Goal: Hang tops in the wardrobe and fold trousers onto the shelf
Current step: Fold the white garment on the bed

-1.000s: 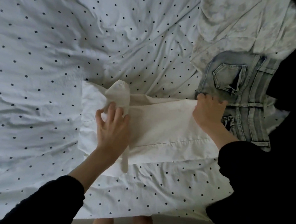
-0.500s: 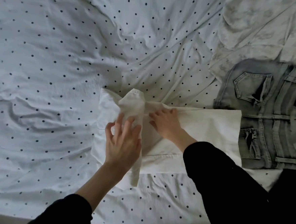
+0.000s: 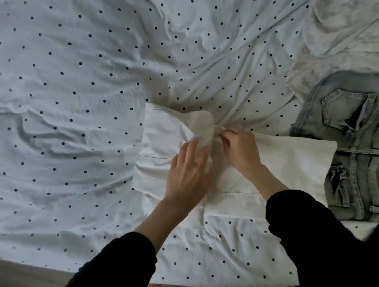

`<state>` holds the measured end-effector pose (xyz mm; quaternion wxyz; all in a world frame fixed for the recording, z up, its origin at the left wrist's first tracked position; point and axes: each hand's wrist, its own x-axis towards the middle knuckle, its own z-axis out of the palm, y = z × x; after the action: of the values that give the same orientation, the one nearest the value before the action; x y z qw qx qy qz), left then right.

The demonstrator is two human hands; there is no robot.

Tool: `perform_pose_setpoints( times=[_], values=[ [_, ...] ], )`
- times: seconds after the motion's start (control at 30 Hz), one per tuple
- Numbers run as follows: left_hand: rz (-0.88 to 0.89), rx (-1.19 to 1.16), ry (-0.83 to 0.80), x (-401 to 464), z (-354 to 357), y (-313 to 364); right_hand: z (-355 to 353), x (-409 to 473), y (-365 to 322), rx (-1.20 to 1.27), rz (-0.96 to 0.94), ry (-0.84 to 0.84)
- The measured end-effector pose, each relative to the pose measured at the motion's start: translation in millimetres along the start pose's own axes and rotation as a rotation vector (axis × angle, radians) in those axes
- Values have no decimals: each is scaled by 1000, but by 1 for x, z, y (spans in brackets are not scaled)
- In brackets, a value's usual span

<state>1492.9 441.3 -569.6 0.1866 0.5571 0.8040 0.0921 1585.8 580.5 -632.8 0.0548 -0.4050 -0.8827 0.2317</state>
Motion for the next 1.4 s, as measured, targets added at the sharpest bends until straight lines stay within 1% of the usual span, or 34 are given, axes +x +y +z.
perform_pose_setpoints(
  times=[0.03,0.07,0.1,0.13,0.17,0.2,0.23,0.27,0.3,0.33,0.37,0.4,0.43,0.47,0.5,0.6,0.67,0.73,0.83,0.9,0.97,1.03,1.07,1.1,1.13,1.17,1.2,1.23,1.27,1.33,1.37,1.4],
  values=[
    [49,-132,-75,2,2,2,-8,-13,2,98,18,82],
    [100,-209,-130,2,4,3,-15,-28,1,182,66,128],
    [138,-232,-133,0,4,2,-20,-44,-4,245,118,133],
    [147,-218,-84,-3,3,-2,-23,-57,-12,288,151,120],
    [127,-183,-3,-6,0,-9,-25,-69,-21,318,159,87],
    [66,-151,83,-8,-4,-19,-25,-79,-32,328,137,41],
    [-37,-129,157,-11,-8,-32,-21,-86,-43,310,86,-17],
    [-157,-125,199,-14,-12,-46,-17,-90,-52,267,27,-65],
    [-289,-151,183,-16,-17,-60,-9,-94,-57,220,-17,-108],
    [-443,-243,102,-18,-20,-74,0,-96,-58,181,-32,-160],
    [-589,-362,-20,-17,-22,-84,9,-97,-55,155,-6,-230],
    [-679,-473,-147,-16,-22,-91,17,-97,-49,127,29,-299],
    [-707,-535,-260,-15,-21,-94,25,-99,-42,98,55,-345],
    [-699,-555,-334,-13,-21,-94,30,-99,-36,68,60,-369],
    [-694,-564,-367,-12,-21,-90,34,-100,-32,44,64,-395],
    [-717,-612,-345,-8,-20,-79,38,-98,-33,37,93,-459],
    [-725,-616,-321,-5,-25,-70,31,-96,-38,81,111,-475],
    [-709,-501,-288,-1,-30,-60,19,-95,-43,234,176,-494],
    [-589,-212,-235,3,-46,-34,-11,-96,-43,612,430,-553],
    [-487,-74,-234,2,-59,-11,-31,-99,-38,855,594,-473],
    [-369,-46,-270,1,-66,14,-58,-102,-25,998,759,-320],
    [-203,-144,-393,3,-63,42,-89,-106,-8,1133,865,-177],
    [-104,-216,-505,4,-58,58,-102,-108,1,1166,889,-98],
    [-5,-277,-627,3,-51,73,-114,-110,8,1138,885,-24],
    [84,-311,-738,2,-43,88,-120,-112,16,1034,866,12],
    [151,-327,-819,1,-32,100,-124,-117,24,897,827,16],
    [189,-330,-855,-1,-24,106,-122,-121,28,773,793,10],
    [215,-333,-853,-1,-15,110,-119,-127,36,662,759,22],
    [227,-342,-823,-1,-10,109,-113,-134,41,514,683,41],
    [209,-375,-713,-4,-5,96,-99,-149,43,192,448,48],
    [179,-391,-641,-7,-3,85,-92,-155,39,74,321,64],
    [150,-394,-570,-11,-2,74,-84,-159,34,8,212,50]
  ],
)
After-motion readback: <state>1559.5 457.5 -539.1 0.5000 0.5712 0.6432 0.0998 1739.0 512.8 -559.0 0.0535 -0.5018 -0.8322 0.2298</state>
